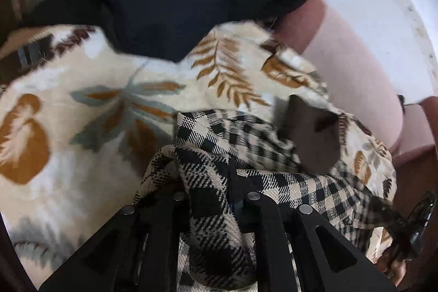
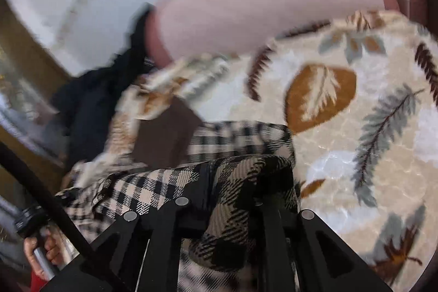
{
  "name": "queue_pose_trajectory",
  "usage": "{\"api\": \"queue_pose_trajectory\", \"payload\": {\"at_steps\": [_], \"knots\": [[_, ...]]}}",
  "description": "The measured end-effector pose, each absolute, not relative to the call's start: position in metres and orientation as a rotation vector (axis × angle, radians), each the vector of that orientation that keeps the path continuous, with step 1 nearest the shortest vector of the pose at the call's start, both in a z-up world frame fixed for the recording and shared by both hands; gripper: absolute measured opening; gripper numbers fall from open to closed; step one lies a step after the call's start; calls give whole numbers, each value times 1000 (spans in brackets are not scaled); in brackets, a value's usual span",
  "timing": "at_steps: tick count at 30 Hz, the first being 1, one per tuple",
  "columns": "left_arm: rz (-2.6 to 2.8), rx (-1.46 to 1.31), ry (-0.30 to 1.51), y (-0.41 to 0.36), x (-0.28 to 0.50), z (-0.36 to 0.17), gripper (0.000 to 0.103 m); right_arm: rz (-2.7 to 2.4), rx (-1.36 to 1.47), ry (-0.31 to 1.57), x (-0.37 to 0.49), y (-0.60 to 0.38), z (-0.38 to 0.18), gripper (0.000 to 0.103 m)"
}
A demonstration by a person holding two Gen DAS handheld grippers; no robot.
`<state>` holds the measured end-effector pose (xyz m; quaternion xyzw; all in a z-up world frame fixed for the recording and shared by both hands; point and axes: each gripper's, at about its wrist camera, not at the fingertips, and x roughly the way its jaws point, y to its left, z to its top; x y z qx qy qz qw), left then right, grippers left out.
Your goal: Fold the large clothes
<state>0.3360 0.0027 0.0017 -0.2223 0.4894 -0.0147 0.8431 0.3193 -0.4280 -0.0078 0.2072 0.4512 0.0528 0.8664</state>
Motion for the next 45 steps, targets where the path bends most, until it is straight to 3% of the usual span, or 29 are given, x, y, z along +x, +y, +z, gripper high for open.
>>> {"api": "queue_pose_trajectory", "payload": {"at_steps": [1,6,11,14,15,20,27,31,34,38,40,45], "knots": [[-45,-502,1038,5,342,-3,11,105,428,969,329,-428,-19,16],[-142,-723,999,25,360,-14,16,140,534,941,341,-444,-41,49],[-195,-864,991,32,374,-17,18,109,743,890,348,-470,-48,50],[-206,-939,982,37,377,-15,19,46,813,806,346,-486,-37,78],[-208,-948,980,38,378,-14,19,32,825,776,345,-491,-32,80],[-239,-1044,947,45,378,-5,23,30,686,755,342,-491,2,80],[-220,-1046,951,50,378,9,27,172,369,805,316,-420,27,78],[-241,-1068,908,60,374,25,51,304,231,874,310,-354,19,60],[-219,-1056,862,72,370,39,54,362,173,917,315,-306,4,60],[-126,-849,830,75,349,64,56,406,158,991,340,-252,-19,60],[-68,-717,825,74,331,71,66,393,134,1018,359,-227,-30,60],[-3,-413,876,57,279,47,68,293,112,1067,407,-198,-54,64]]}}
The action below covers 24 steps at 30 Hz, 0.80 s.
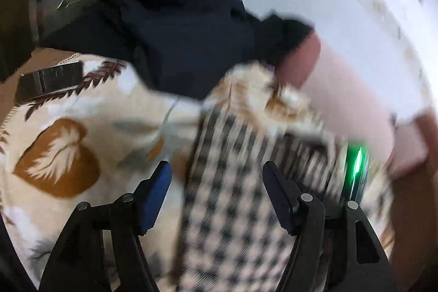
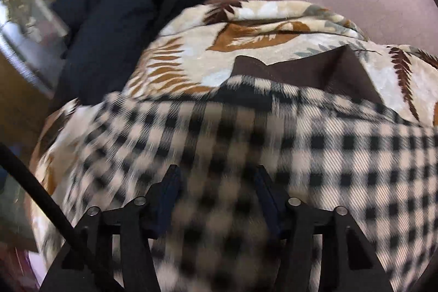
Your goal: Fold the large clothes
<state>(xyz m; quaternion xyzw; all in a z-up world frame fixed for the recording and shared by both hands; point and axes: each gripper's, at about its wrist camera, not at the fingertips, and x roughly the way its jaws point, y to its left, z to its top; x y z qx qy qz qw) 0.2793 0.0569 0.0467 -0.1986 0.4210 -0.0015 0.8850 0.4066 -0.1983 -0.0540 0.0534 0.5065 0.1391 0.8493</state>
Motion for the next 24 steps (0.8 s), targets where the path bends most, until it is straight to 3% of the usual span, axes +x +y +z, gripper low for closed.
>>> {"api": "queue_pose_trajectory", "payload": {"at_steps": [5,10,12,13,16,20,22,23,24], "knots": [[-81,-286,981,41,246,5,68,324,90,1025,391,-211,-33,64],[-152,-242,1035,33,225,-19,68,344,101,937,303,-289,6,65],[-211,-223,1095,25,222,-31,68,309,92,894,257,-329,15,74],[-234,-215,1116,22,221,-36,60,262,94,869,232,-355,17,75],[-238,-162,1107,17,216,-35,15,120,100,838,180,-410,8,80],[-210,-157,1077,20,209,-19,13,72,222,907,154,-447,-26,80],[-189,-138,1061,19,208,-12,13,157,306,911,152,-449,-38,68],[-174,-122,1051,18,208,-7,13,189,338,927,155,-448,-43,23],[-165,-110,1046,17,207,-3,13,196,365,950,159,-448,-46,12]]}}
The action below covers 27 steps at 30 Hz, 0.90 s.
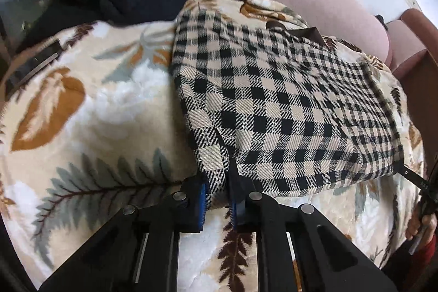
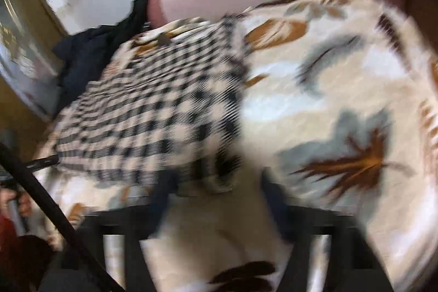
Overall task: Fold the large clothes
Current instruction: 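Press and smooth the folded shirt flat with both grippers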
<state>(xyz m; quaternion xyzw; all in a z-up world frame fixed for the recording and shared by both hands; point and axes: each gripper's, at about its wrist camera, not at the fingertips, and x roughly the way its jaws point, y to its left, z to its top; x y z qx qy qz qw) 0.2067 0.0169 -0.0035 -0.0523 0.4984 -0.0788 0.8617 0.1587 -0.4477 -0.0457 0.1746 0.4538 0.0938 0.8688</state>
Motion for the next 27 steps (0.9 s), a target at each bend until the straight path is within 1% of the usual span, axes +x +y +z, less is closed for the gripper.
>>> {"api": "queue_pose_trajectory", "payload": {"at_steps": [5,7,8,11,13,15,17,18,19,20,21,22,23,27], "knots": [[-141,-84,1055,16,205,-2,12,129,418,939,139,-474,-35,8],[-131,-92,1068,20,204,-8,14,87,412,970,130,-483,-44,4],[-126,-102,1074,20,208,-11,15,46,410,989,127,-488,-50,0],[-116,-146,1069,35,198,-8,23,-34,507,1005,115,-517,-63,1],[-95,-136,1041,43,188,0,23,-46,515,935,110,-525,-47,4],[-94,-128,999,49,177,13,24,-22,453,866,114,-515,-23,4],[-114,-153,968,47,173,26,31,28,390,824,123,-497,-5,4],[-124,-160,957,43,173,30,34,55,358,813,132,-486,2,5],[-133,-166,945,38,175,33,43,86,325,812,147,-470,8,7],[-144,-174,931,28,179,35,51,108,301,815,163,-454,11,13],[-147,-179,928,21,183,35,53,123,289,820,174,-442,10,23],[-152,-181,931,9,190,32,53,145,282,832,189,-429,7,28],[-161,-180,939,-2,195,28,53,159,279,846,204,-420,4,36],[-210,-165,976,-35,216,-2,53,129,247,910,273,-396,-25,37]]}}
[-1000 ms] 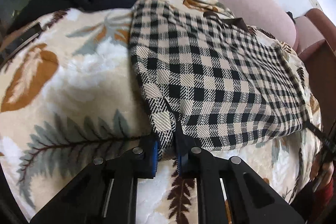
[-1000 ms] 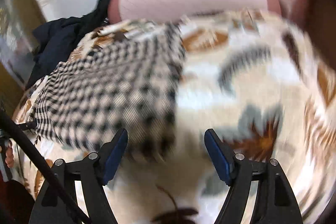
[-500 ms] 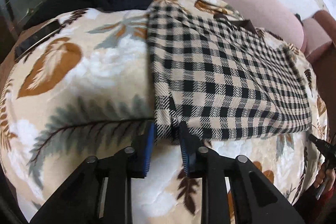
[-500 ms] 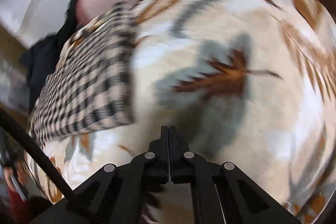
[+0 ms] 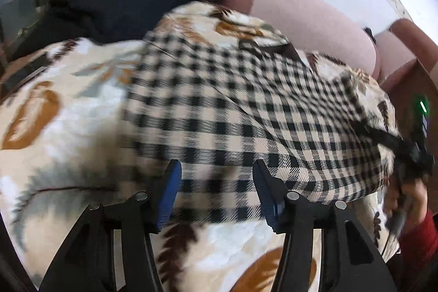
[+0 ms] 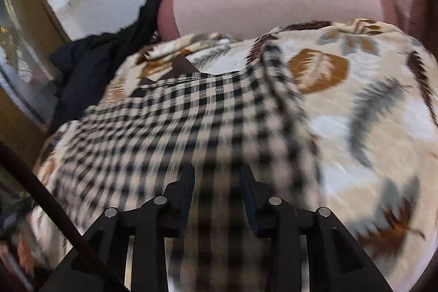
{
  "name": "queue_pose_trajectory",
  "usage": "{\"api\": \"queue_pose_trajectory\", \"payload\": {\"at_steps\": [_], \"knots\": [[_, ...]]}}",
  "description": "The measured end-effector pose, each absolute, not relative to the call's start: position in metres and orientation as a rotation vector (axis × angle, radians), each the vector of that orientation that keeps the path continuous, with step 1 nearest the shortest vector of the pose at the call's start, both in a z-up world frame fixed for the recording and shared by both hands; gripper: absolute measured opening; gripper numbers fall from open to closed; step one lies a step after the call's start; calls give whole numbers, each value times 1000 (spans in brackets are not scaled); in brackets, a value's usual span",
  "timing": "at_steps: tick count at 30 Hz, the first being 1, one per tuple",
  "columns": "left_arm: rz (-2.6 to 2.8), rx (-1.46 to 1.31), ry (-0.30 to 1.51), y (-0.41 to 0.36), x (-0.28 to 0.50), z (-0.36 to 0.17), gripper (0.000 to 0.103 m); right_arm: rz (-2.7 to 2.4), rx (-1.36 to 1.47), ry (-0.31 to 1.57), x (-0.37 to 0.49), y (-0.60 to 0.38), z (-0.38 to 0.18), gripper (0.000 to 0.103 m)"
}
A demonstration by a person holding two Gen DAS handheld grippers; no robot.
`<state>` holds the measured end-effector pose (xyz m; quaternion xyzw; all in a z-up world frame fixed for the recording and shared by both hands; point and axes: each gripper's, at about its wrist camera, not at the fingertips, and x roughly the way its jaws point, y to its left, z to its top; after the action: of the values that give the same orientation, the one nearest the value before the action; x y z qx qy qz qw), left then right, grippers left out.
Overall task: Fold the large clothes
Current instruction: 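Press and smooth the folded shirt flat with both grippers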
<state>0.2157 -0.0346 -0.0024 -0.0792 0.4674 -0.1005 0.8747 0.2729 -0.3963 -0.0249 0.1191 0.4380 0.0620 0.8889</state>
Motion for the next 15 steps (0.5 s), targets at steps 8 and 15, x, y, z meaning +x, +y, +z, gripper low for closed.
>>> {"api": "queue_pose_trajectory", "payload": {"at_steps": [8,15], "knots": [[-217,-61,1031,-57,242,-31,57,-278,135,982,331,-471,-44,38],[-195,-105,1038,-48,236,-29,59,-287,280,909,275,-526,-2,44]]}}
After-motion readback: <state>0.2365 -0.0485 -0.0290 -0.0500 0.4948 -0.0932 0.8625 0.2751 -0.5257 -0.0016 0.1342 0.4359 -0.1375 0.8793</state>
